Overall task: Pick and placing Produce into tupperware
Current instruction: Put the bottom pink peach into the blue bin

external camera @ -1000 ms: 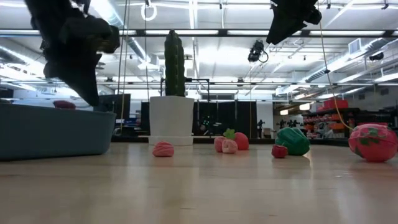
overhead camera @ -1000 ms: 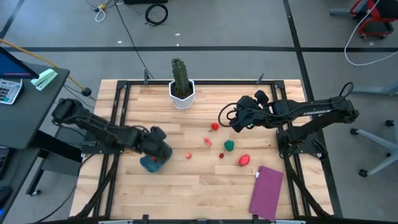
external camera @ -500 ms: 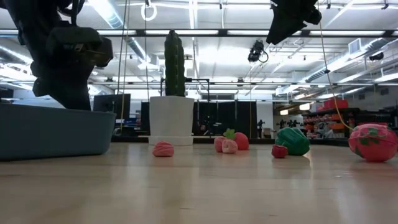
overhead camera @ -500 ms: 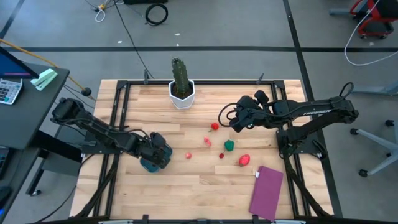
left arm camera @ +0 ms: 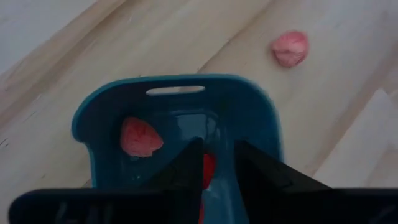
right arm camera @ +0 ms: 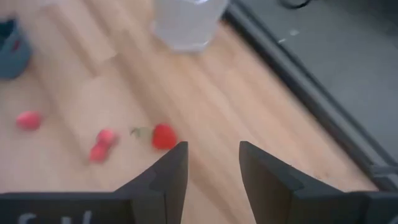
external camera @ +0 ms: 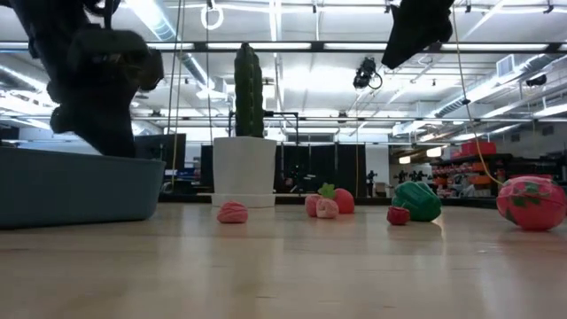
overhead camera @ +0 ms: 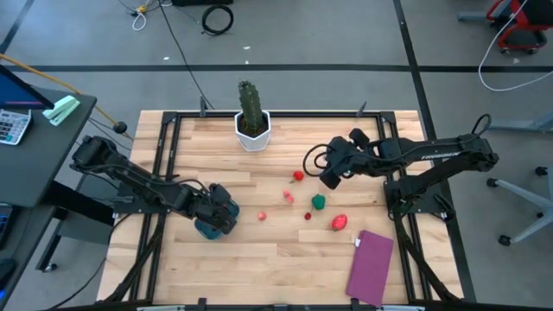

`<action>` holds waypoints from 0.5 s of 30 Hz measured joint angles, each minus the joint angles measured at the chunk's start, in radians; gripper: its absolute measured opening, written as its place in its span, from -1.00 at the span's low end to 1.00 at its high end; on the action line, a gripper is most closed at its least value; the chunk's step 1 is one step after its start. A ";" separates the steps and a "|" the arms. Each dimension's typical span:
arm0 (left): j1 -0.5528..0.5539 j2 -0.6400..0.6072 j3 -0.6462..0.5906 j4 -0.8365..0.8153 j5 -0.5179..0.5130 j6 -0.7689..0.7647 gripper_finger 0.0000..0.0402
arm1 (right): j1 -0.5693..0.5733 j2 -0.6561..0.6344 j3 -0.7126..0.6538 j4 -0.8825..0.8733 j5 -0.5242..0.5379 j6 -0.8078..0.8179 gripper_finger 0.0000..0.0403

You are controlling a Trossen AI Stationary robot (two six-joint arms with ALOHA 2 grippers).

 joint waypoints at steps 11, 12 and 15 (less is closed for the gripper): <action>0.001 -0.001 0.219 -0.034 -0.009 0.294 -0.66 | 0.003 0.051 -0.134 0.390 -0.346 -0.133 -0.25; 0.002 0.001 0.231 -0.036 -0.009 0.345 -0.67 | 0.004 0.057 -0.166 0.444 -0.369 -0.134 -0.25; 0.009 0.016 0.244 -0.031 -0.016 0.514 -0.69 | 0.003 0.068 -0.239 0.508 -0.371 -0.105 -0.25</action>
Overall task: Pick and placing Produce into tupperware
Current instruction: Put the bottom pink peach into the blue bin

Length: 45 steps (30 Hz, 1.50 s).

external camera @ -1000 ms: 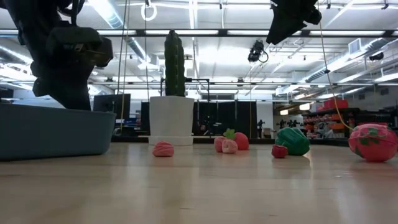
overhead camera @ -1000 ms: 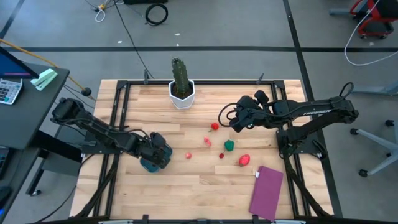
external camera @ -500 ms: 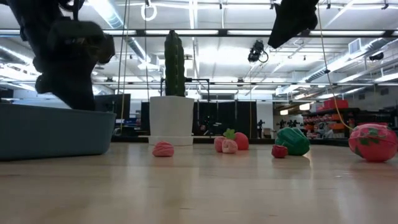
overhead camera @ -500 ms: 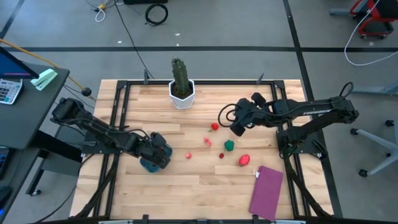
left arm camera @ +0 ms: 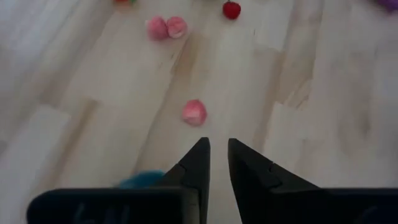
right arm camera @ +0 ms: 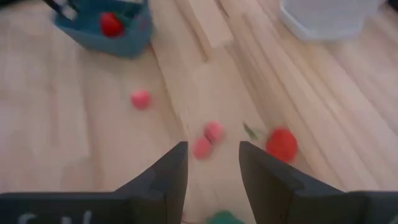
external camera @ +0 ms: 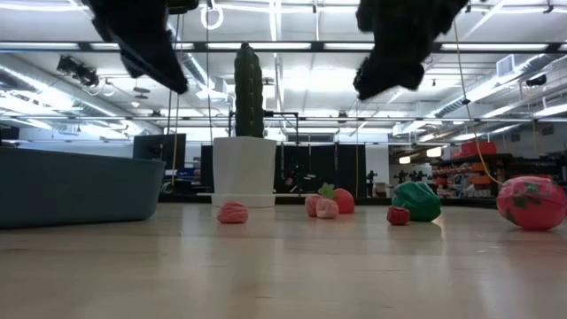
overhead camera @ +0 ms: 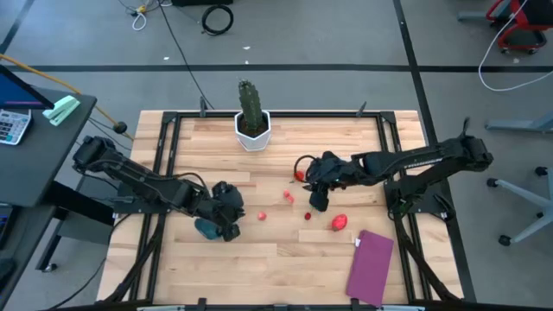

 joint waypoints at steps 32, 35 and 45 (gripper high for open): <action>0.119 0.365 -0.036 0.350 0.087 0.290 0.10 | -0.001 -0.002 -0.075 0.040 0.051 -0.037 -0.25; 0.119 0.397 -0.036 0.378 0.088 0.290 0.10 | -0.001 -0.002 -0.075 0.042 0.066 -0.038 -0.25; 0.119 0.413 -0.037 0.405 0.088 0.250 0.06 | -0.001 -0.002 -0.075 0.046 0.071 -0.037 -0.25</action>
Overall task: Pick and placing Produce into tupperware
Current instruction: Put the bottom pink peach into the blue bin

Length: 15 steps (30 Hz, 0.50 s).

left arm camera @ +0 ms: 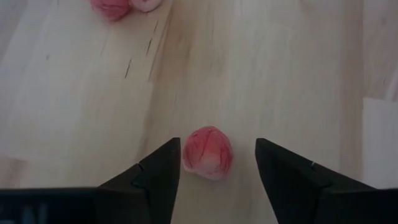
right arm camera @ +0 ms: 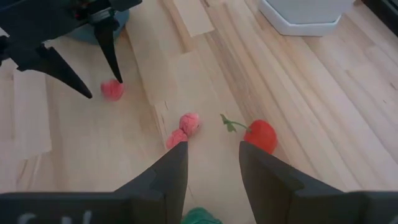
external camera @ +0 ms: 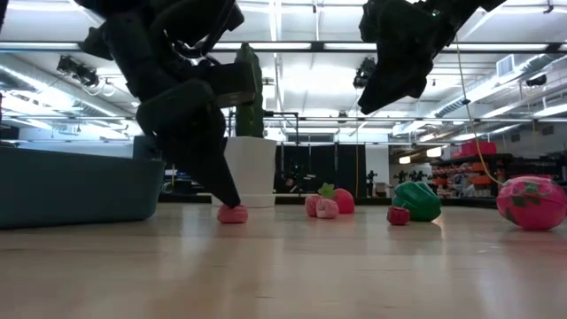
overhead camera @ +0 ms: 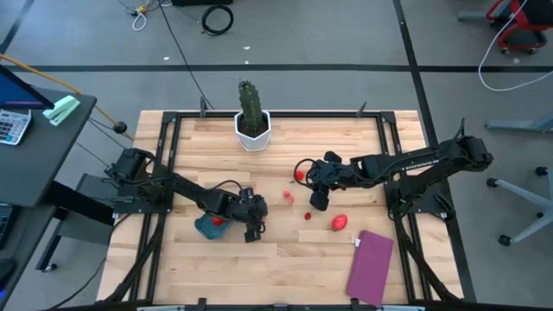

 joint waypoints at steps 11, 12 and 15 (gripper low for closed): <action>-0.001 0.000 -0.003 -0.010 0.000 -0.066 -0.01 | 0.000 0.000 0.000 0.000 0.000 0.004 -0.25; 0.000 0.000 -0.003 -0.010 -0.001 -0.066 -0.01 | 0.000 0.000 0.000 0.000 0.000 0.004 -0.25; 0.001 0.000 -0.003 -0.010 -0.004 -0.068 0.01 | 0.000 0.000 0.000 0.000 0.001 0.005 -0.25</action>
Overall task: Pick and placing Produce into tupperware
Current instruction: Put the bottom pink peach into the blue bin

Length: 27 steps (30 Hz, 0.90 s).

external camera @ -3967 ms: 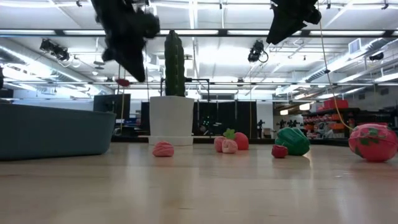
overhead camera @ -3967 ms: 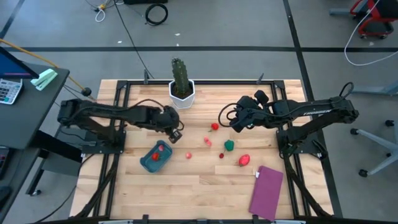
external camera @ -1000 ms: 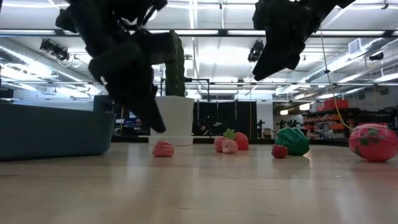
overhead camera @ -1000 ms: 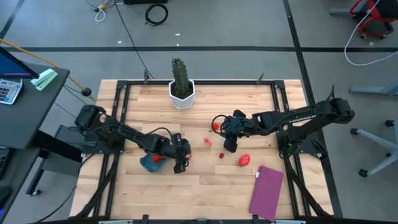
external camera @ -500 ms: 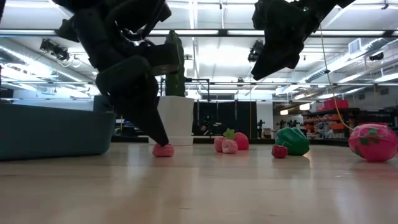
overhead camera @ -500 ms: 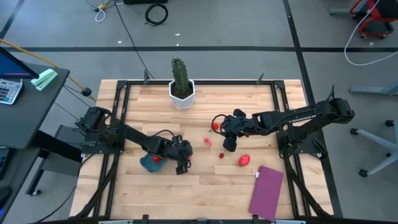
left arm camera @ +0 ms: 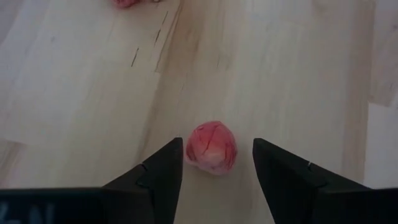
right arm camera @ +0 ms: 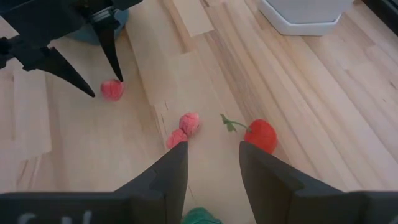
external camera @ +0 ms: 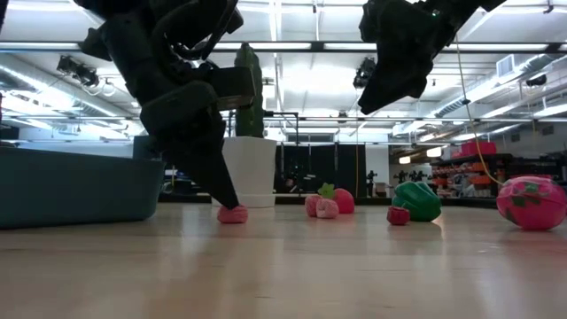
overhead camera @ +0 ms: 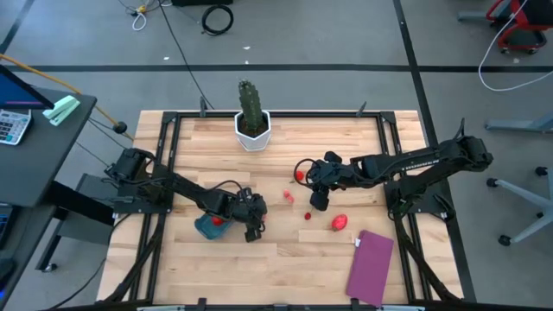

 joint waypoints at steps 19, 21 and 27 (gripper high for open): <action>-0.005 0.065 0.002 0.028 -0.049 -0.050 -0.04 | 0.000 0.000 0.000 -0.001 -0.001 0.001 -0.25; -0.005 0.065 0.002 0.029 -0.050 -0.051 -0.08 | 0.000 0.000 0.000 -0.001 -0.001 0.001 -0.25; -0.007 0.066 0.002 0.031 -0.054 -0.052 -0.33 | 0.000 0.000 0.000 -0.001 -0.001 0.001 -0.25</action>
